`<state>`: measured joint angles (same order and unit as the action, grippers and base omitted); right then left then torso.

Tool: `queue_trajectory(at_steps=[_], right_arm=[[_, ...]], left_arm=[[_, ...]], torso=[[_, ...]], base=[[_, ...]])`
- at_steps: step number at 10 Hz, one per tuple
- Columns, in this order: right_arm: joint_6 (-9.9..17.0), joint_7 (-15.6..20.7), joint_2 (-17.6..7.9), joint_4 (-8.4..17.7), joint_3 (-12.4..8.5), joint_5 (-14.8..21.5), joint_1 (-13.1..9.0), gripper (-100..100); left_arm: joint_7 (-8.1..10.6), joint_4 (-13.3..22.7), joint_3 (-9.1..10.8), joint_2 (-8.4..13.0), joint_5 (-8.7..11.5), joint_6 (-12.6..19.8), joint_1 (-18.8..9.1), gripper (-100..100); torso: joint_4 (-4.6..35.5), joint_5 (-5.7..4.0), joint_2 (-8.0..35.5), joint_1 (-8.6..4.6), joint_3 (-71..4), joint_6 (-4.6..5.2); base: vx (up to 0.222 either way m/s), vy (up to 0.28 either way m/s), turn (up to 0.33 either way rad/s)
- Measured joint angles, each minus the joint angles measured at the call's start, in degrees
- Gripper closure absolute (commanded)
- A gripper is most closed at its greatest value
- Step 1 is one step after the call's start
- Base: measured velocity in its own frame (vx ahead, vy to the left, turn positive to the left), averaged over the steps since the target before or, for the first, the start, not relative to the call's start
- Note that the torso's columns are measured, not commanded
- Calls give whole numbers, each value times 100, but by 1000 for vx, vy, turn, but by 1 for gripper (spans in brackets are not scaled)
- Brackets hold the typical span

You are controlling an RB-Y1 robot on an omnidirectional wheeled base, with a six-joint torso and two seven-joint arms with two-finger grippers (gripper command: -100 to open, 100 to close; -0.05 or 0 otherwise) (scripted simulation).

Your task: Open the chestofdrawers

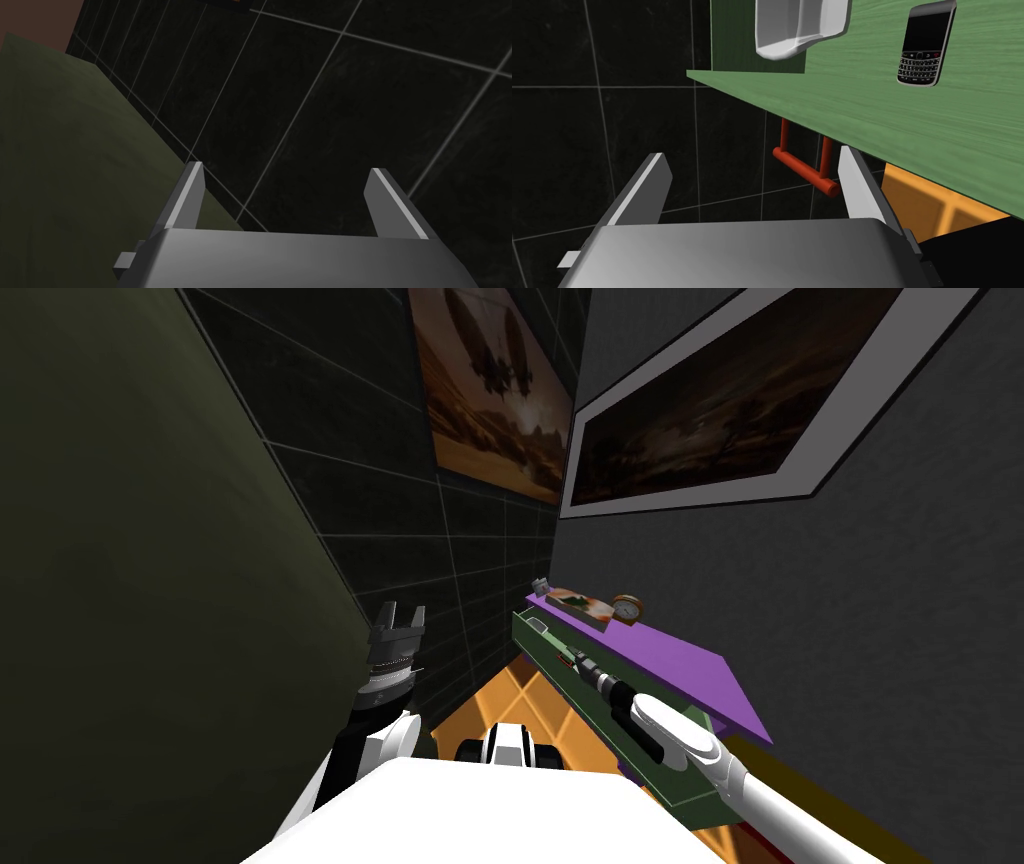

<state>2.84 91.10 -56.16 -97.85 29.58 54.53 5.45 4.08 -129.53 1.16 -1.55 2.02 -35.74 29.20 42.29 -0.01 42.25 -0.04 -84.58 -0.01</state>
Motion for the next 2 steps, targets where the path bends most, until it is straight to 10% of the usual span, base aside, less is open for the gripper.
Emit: queue_trajectory(at_steps=[2], right_arm=[[-3, -1, 2, -1, 3, 0, 2, 0]], left_arm=[[0, 0, 0, 0, 0, 0, 0, 0]], torso=[[0, 1, 0, 3, -1, 1]], base=[[0, 0, 0]])
